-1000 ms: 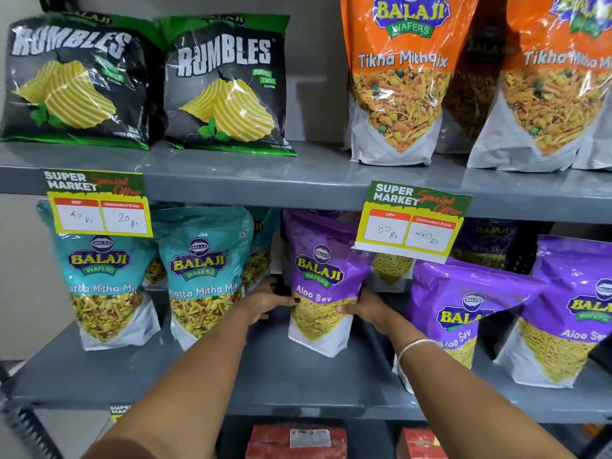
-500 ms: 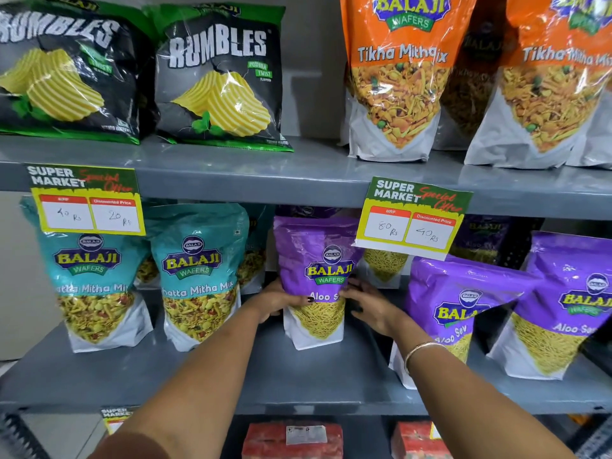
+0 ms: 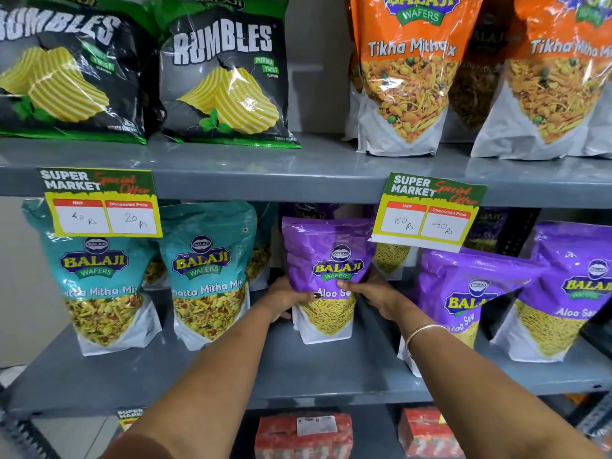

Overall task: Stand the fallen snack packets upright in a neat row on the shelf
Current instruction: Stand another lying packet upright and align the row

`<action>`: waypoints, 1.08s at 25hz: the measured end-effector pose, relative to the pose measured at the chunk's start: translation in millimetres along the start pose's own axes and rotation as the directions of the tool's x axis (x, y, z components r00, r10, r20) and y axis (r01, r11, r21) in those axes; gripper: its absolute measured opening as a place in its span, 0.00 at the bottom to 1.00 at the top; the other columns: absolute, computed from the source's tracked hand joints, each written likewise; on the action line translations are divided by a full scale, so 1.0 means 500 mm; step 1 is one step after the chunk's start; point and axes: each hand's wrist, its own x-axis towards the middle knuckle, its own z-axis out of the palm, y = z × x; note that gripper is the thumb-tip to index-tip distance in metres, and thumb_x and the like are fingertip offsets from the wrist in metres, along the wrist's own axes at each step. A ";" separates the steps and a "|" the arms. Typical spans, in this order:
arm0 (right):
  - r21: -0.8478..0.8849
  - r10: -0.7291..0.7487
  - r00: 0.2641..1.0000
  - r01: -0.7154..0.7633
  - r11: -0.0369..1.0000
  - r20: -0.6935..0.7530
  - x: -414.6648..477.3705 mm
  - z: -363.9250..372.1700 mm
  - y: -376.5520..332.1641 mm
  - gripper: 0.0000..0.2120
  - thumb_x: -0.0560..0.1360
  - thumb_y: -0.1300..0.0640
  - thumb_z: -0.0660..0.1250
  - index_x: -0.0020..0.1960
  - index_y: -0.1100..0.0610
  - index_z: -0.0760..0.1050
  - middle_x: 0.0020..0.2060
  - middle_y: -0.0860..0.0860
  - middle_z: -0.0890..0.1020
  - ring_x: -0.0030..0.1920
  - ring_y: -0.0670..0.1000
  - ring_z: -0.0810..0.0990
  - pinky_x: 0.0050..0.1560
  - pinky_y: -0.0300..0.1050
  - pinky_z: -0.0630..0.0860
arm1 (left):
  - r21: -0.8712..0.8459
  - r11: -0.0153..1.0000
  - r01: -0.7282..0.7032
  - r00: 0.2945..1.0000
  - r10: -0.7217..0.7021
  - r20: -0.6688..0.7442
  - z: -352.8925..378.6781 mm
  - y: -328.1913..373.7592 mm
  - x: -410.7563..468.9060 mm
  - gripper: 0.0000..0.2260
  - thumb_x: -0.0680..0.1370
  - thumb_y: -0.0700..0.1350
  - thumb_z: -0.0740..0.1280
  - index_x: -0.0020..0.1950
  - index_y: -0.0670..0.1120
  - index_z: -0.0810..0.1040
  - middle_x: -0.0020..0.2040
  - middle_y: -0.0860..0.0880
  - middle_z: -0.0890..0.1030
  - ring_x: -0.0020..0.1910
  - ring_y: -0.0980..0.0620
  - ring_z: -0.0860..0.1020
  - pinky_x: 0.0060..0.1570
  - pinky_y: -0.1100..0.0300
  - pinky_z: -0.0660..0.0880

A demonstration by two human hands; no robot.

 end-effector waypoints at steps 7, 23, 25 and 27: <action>0.065 -0.031 0.998 0.034 0.997 -0.057 -0.084 0.024 0.005 0.33 0.65 0.68 0.74 0.67 0.63 0.66 0.62 0.59 0.78 0.58 0.57 0.79 0.54 0.44 0.79 | -0.045 0.999 0.008 1.000 -0.008 -0.002 0.010 -0.015 -0.076 0.28 0.71 0.38 0.72 0.69 0.44 0.68 0.68 0.44 0.74 0.67 0.41 0.72 0.54 0.46 0.74; 0.092 0.214 0.976 -0.218 0.972 0.050 -0.227 0.005 0.039 0.33 0.74 0.56 0.68 0.74 0.55 0.55 0.71 0.52 0.68 0.70 0.57 0.67 0.61 0.53 0.66 | -0.179 0.981 0.072 0.974 -0.108 -0.197 0.102 -0.053 -0.214 0.30 0.75 0.42 0.68 0.74 0.44 0.57 0.74 0.44 0.65 0.70 0.39 0.67 0.63 0.41 0.69; 0.098 0.263 0.962 -0.269 0.958 0.073 -0.224 0.026 0.056 0.29 0.75 0.53 0.65 0.72 0.52 0.58 0.70 0.53 0.69 0.65 0.58 0.70 0.63 0.58 0.66 | -0.203 0.977 0.069 0.974 -0.111 -0.200 0.104 -0.063 -0.205 0.31 0.75 0.44 0.68 0.74 0.46 0.57 0.73 0.44 0.67 0.69 0.38 0.68 0.61 0.40 0.70; 0.099 0.255 0.966 -0.259 0.961 0.046 -0.229 0.049 0.054 0.28 0.76 0.52 0.64 0.72 0.52 0.58 0.69 0.55 0.68 0.58 0.56 0.69 0.63 0.59 0.67 | -0.236 0.971 0.033 0.977 -0.081 -0.198 0.098 -0.066 -0.201 0.30 0.75 0.43 0.68 0.74 0.48 0.57 0.72 0.44 0.68 0.68 0.39 0.70 0.58 0.41 0.71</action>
